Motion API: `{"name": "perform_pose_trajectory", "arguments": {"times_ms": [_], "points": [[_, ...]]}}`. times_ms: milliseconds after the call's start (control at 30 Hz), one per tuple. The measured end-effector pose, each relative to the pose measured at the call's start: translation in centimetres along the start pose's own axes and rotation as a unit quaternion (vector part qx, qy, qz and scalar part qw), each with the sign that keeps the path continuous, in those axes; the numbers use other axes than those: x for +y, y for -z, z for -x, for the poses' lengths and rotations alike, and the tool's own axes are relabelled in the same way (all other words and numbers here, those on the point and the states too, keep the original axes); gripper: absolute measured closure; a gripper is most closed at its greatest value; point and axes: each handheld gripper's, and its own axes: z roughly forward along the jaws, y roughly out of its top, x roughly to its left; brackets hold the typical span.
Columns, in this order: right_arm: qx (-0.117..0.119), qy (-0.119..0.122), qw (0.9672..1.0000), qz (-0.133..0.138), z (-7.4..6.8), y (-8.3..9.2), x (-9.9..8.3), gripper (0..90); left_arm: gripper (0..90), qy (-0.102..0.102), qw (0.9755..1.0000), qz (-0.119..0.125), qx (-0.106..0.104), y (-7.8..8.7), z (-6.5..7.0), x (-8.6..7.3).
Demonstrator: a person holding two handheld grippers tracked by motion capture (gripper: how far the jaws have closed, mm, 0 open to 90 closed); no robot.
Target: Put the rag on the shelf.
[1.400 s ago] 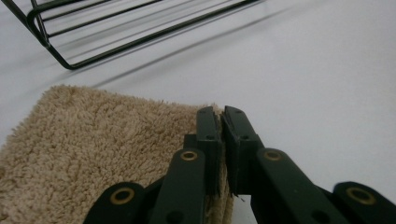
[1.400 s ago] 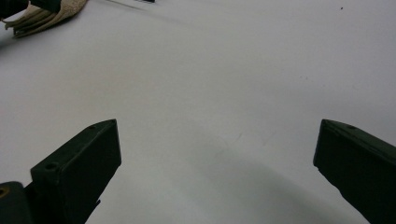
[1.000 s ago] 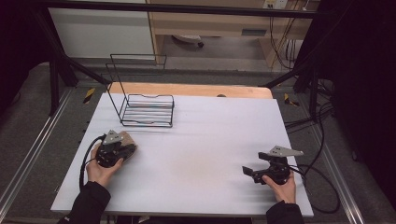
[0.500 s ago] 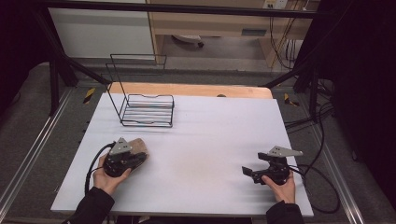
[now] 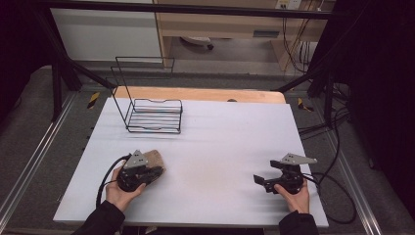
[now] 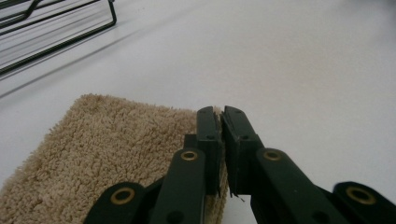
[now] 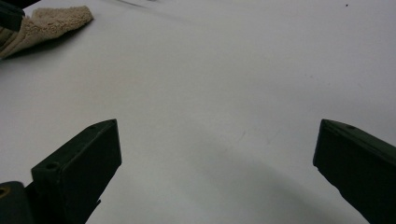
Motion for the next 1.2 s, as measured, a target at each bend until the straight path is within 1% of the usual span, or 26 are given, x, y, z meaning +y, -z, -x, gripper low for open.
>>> {"name": "perform_pose_trajectory", "arguments": {"times_ms": [267, 367, 433, 467, 500, 533, 567, 600, 633, 667, 700, 733, 767, 800, 867, 900, 933, 1033, 1167, 1200], "points": [[0.0, 0.002, 1.0, -0.002, 0.0, -0.1, 0.0, 1.5, 84.7, -0.009, 0.9999, -0.004, -0.009, -0.6, 1.1, 0.1], [0.0, 0.002, 1.0, -0.003, 0.0, -0.1, 0.0, 1.5, 84.1, -0.012, 0.9998, -0.01, -0.012, -1.0, 1.3, 0.0], [0.0, 0.002, 1.0, -0.004, 0.0, -0.1, 0.0, 1.4, 80.5, -0.01, 0.9998, -0.012, -0.015, -1.1, 1.2, -0.1], [-0.001, 0.002, 1.0, -0.004, 0.0, -0.1, 0.0, 1.5, 78.2, -0.009, 0.9998, -0.007, -0.015, -1.1, 1.2, 0.0], [-0.001, 0.002, 1.0, -0.004, 0.0, -0.1, 0.0, 1.4, 75.7, -0.009, 0.9998, -0.007, -0.015, -1.1, 1.2, 0.0], [-0.001, 0.002, 1.0, -0.004, 0.0, -0.1, 0.0, 1.4, 75.7, -0.008, 0.9998, -0.005, -0.015, -1.0, 1.2, 0.0], [-0.002, 0.002, 1.0, -0.004, 0.0, -0.1, 0.0, 1.4, 68.9, -0.009, 0.9998, -0.004, -0.015, -0.9, 1.1, 0.1], [-0.002, 0.002, 1.0, -0.004, 0.0, -0.1, 0.0, 1.4, 65.2, -0.009, 0.9999, -0.002, -0.013, -0.8, 1.1, 0.1], [-0.001, 0.002, 1.0, -0.004, 0.0, -0.1, 0.0, 1.4, 65.2, -0.008, 0.9999, -0.002, -0.012, -0.7, 1.1, 0.1], [-0.002, 0.002, 1.0, -0.004, 0.0, -0.1, 0.0, 1.4, 61.4, -0.007, 0.9999, -0.001, -0.009, -0.6, 1.0, 0.2], [-0.002, 0.002, 1.0, -0.004, 0.0, -0.1, 0.0, 1.4, 55.1, -0.006, 1.0, 0.0, -0.007, -0.6, 0.9, 0.2], [-0.002, 0.002, 1.0, -0.004, 0.0, -0.1, 0.0, 1.4, 55.1, -0.005, 1.0, 0.001, -0.004, -0.5, 0.8, 0.2], [-0.002, 0.002, 1.0, -0.004, 0.0, -0.1, 0.0, 1.4, 51.8, -0.003, 1.0, 0.001, -0.001, -0.3, 0.6, 0.2], [-0.002, 0.001, 1.0, -0.004, 0.0, -0.1, 0.0, 1.3, 44.9, -0.002, 1.0, 0.002, 0.003, -0.2, 0.4, 0.3], [-0.002, 0.001, 1.0, -0.004, 0.0, -0.1, 0.0, 1.2, 37.4, 0.004, 0.9999, 0.004, 0.009, 0.1, 0.0, 0.3], [-0.002, 0.001, 1.0, -0.004, 0.0, -0.1, 0.0, 1.2, 34.9, 0.009, 0.9999, 0.007, 0.012, 0.2, -0.3, 0.2], [-0.002, 0.001, 1.0, -0.004, 0.0, -0.1, 0.0, 1.2, 34.9, 0.012, 0.9998, 0.009, 0.014, 0.4, -0.6, 0.2], [-0.002, -0.002, 1.0, -0.005, -0.1, -0.1, 0.0, 1.1, 27.8, 0.021, 0.9995, 0.013, 0.021, 0.9, -1.4, 0.0], [-0.004, 0.002, 1.0, -0.006, -0.1, -0.2, 0.0, 0.9, 18.7, 0.033, 0.9987, 0.015, 0.035, 1.7, -2.6, -0.3], [-0.004, 0.002, 1.0, -0.006, -0.1, -0.2, 0.0, 0.9, 18.7, 0.037, 0.9984, 0.016, 0.04, 1.9, -2.9, -0.4]]}}
